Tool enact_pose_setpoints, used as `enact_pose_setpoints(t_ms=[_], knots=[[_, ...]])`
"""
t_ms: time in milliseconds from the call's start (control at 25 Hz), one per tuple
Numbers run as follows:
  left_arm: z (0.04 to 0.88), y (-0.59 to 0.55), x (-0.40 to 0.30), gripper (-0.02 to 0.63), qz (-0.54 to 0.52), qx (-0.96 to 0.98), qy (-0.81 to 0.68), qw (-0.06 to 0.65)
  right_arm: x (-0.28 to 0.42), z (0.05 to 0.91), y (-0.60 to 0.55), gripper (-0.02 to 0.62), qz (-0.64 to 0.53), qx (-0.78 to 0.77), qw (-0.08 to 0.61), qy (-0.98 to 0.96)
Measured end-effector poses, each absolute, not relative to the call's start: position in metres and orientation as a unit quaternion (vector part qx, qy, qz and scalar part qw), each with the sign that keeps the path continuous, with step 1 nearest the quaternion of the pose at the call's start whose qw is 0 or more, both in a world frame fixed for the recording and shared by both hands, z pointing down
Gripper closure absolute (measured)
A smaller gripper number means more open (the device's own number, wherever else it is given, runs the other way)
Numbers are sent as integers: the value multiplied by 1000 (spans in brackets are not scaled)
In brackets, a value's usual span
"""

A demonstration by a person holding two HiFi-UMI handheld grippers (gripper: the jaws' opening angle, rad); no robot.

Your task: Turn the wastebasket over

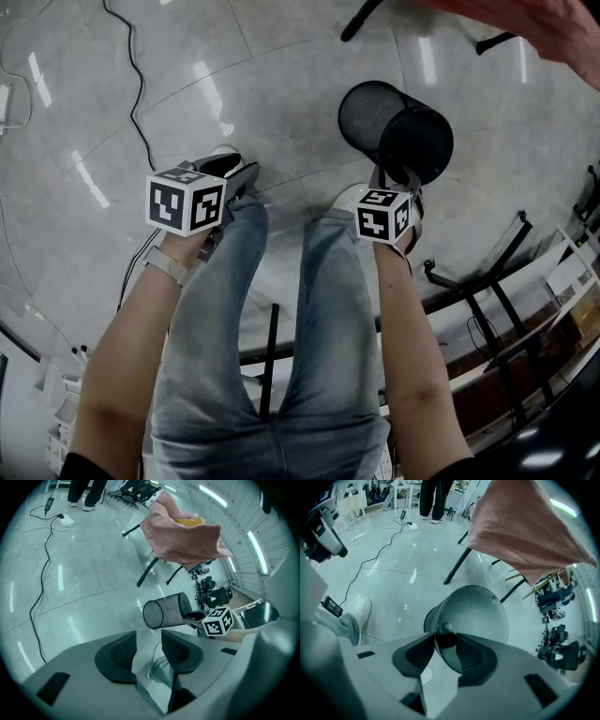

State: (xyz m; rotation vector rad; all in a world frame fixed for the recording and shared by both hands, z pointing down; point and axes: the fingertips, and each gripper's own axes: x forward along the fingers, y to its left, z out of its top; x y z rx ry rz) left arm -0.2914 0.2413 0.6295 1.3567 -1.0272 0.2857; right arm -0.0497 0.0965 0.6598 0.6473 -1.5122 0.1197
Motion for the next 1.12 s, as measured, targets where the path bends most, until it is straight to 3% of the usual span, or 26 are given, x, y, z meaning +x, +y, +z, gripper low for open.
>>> enact_pose_setpoints(t_ms=[240,320,440,600,1120], knots=[[592,226,-279,433,126,619,-451,630,-61,621,87,448,99,300,630,-710],[574,220,-272,439,125,632,-444,623,-64,601,85,538,144,309,596,-727],[534,207,-261,495,117,656,-435,606,-70,559,79,579,209,314,534,-756],[460,186,-246,585,94,693,-440,563,-76,482,75,584,279,310,445,-792],[188,145,-219,592,8,767,-489,414,-97,192,79,586,294,295,237,-878]])
